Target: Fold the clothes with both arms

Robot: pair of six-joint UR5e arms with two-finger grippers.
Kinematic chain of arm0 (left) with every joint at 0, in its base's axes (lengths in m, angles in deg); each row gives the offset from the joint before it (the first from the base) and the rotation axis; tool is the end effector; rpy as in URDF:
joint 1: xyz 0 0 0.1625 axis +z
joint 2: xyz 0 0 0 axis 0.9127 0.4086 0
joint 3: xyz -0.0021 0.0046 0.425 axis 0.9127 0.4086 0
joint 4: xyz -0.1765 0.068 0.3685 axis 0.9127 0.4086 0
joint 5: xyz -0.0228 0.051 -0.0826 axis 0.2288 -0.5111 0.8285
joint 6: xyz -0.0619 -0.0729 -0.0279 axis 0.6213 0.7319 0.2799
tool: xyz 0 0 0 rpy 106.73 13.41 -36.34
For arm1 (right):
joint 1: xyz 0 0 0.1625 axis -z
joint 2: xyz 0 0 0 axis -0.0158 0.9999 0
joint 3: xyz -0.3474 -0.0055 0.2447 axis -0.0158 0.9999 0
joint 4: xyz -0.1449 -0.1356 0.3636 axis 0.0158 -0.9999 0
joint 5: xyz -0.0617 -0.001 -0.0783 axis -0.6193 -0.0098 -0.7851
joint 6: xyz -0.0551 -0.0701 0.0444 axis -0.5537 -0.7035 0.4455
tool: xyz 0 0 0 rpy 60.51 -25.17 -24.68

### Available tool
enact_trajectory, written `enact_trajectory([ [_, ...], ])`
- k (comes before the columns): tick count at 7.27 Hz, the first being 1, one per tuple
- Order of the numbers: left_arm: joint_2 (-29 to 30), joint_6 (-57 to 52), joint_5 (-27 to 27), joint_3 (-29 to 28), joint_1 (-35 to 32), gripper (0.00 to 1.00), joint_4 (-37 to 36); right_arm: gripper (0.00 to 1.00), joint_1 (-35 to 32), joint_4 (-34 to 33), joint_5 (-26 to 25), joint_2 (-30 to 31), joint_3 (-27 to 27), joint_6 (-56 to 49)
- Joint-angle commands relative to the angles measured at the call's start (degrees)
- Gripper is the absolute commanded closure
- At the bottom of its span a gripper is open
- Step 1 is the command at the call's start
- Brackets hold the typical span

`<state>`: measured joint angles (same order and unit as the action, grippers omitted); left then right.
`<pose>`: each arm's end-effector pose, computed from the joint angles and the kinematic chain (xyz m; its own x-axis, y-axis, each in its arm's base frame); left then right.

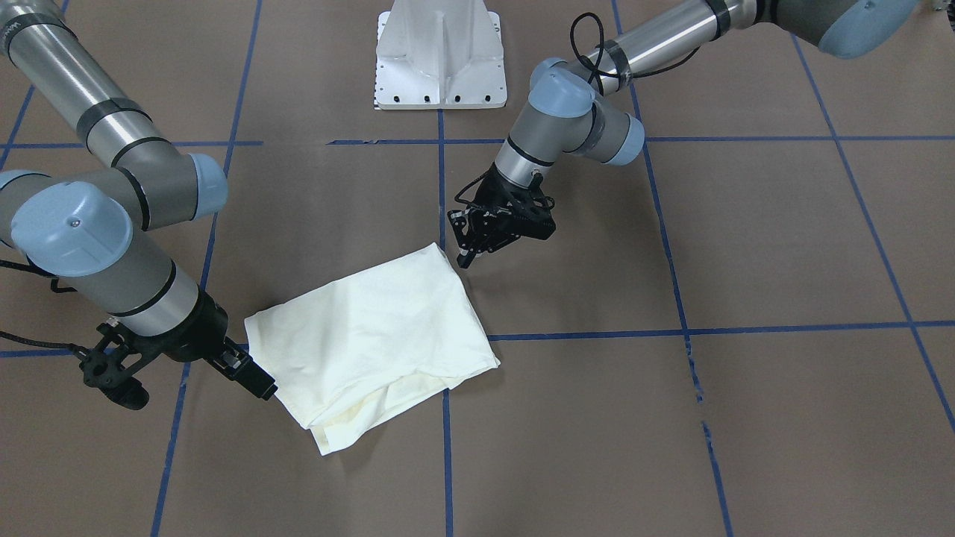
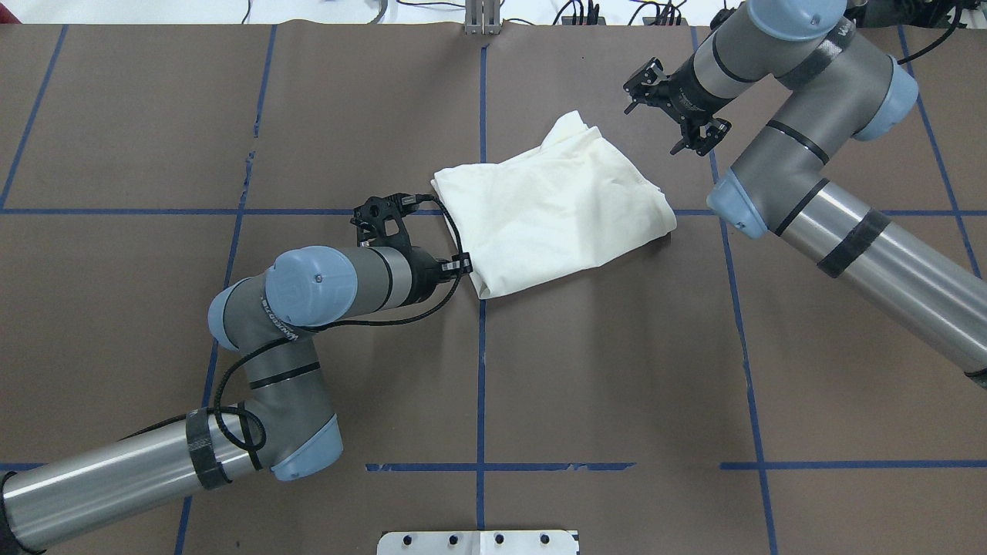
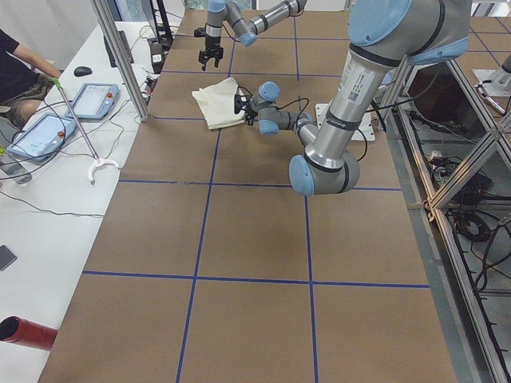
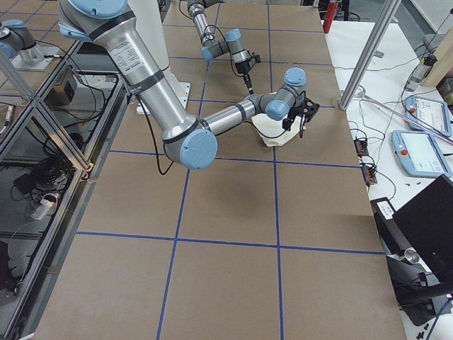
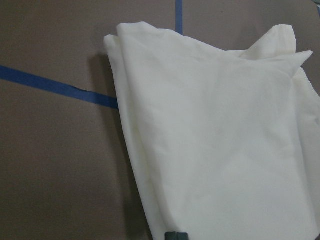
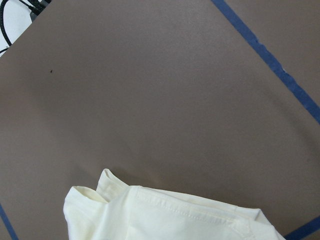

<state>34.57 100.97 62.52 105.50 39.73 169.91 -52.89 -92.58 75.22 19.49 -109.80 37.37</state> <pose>0.5710 -0.4241 0.2504 0.2837 -0.0346 -0.9583 0.3777 0.9226 0.0784 -0.3701 -0.6439 0.3397 0.3472 0.5869 0.7315 -0.4859 0.7797 -0.3949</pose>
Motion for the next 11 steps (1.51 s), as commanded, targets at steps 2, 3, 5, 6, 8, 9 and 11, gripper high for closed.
enact_trajectory([
  [2, -8.20, -13.63, 4.34, 20.56, -5.12, 1.00, -17.91, 0.00, -2.62, -0.60, 1.73, 12.28, -12.73, -8.28],
  [3, -11.27, -20.63, 8.26, 23.13, -10.18, 1.00, -19.78, 0.00, -6.20, -0.86, 4.79, 16.07, -14.86, -14.33],
  [5, -19.61, -38.89, 20.80, 25.01, -24.49, 1.00, -19.89, 0.00, -16.91, -0.86, 13.74, 23.72, -16.29, -34.85],
  [6, -23.04, -48.82, 26.35, 24.40, -31.87, 1.00, -20.06, 0.00, -22.01, -1.04, 16.48, 27.67, -16.20, -47.93],
  [8, -26.24, -66.85, 34.02, 20.55, -45.86, 1.00, -26.61, 0.00, -29.14, -6.10, 16.86, 32.70, -16.12, -70.35],
  [9, -25.89, -75.38, 35.87, 17.74, -52.71, 1.00, -31.35, 0.00, -32.66, -12.92, 16.86, 33.07, -16.29, -82.04],
  [11, -25.54, -80.90, 38.44, 17.79, -59.87, 0.64, -44.87, 0.00, -38.20, -29.78, 15.72, 32.63, -16.38, -105.52],
])
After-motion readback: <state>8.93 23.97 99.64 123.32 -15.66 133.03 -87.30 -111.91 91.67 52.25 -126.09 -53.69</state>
